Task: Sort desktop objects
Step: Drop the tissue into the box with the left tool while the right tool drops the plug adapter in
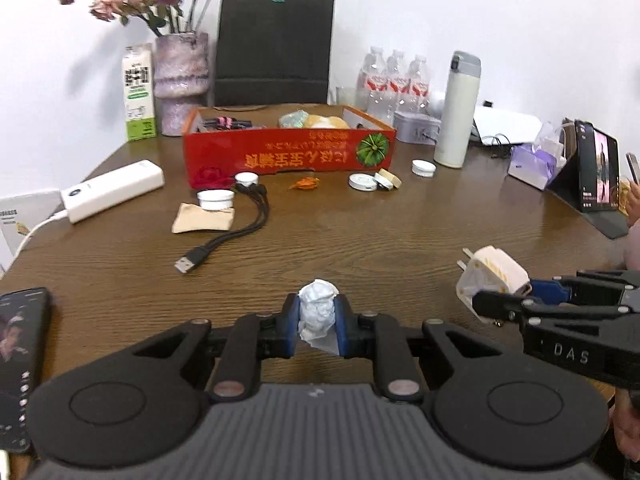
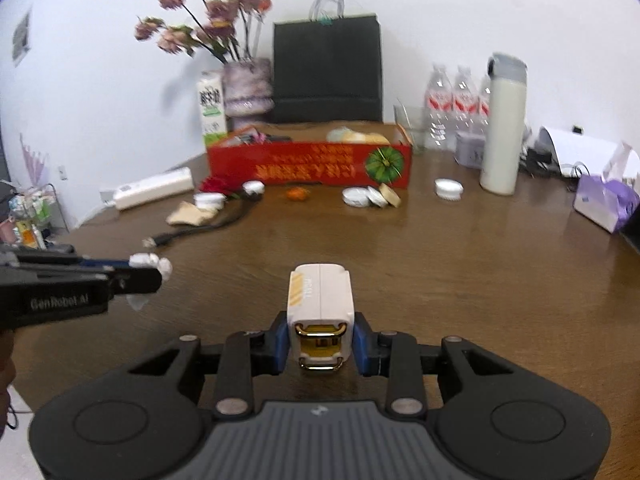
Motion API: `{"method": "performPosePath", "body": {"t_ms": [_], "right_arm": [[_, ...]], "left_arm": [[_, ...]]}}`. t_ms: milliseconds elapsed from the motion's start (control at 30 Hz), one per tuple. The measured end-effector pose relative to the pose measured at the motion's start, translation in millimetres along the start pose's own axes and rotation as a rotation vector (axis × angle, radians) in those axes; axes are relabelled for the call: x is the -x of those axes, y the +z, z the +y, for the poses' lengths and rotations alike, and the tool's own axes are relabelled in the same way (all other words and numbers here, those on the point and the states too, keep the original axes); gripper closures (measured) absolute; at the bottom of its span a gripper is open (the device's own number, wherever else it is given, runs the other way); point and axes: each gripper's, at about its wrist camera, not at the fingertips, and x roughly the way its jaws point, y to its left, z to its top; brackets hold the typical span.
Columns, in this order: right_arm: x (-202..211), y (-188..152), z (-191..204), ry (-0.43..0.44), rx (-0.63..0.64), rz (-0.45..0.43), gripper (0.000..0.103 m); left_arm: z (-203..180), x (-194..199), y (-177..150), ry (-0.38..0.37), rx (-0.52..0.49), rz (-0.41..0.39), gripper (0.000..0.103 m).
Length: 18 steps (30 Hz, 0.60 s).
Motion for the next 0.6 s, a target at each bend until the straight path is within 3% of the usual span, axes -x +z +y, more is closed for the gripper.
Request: {"method": "performPosePath", "body": {"t_ms": [167,333,433,533,600], "right_arm": [[5.4,27.3,3.2,0.05,-0.007,-0.051,0.073],[-9.1,80.0,-14.8,0.035,-0.028,-0.109,0.073],[-38.7,127.2,-32.0,0.04,-0.052,-0.133,0.073],[-94.9,177.1,-63.6,0.115,-0.181,-0.083,0.073],[-134.5,205.4,-78.5,0.105,-0.22,-0.062,0.073]], "left_arm": [[12.8,10.8,20.5,-0.023,0.039,-0.047,0.085],[28.1,-12.3,85.1,-0.071,0.033,-0.114,0.084],[38.8,-53.7,141.0,-0.083,0.036,-0.099,0.084],[50.7,-117.6,191.4,-0.09,0.061,-0.033,0.084],[52.7,-162.2,211.4,-0.108,0.071,0.003,0.084]]}}
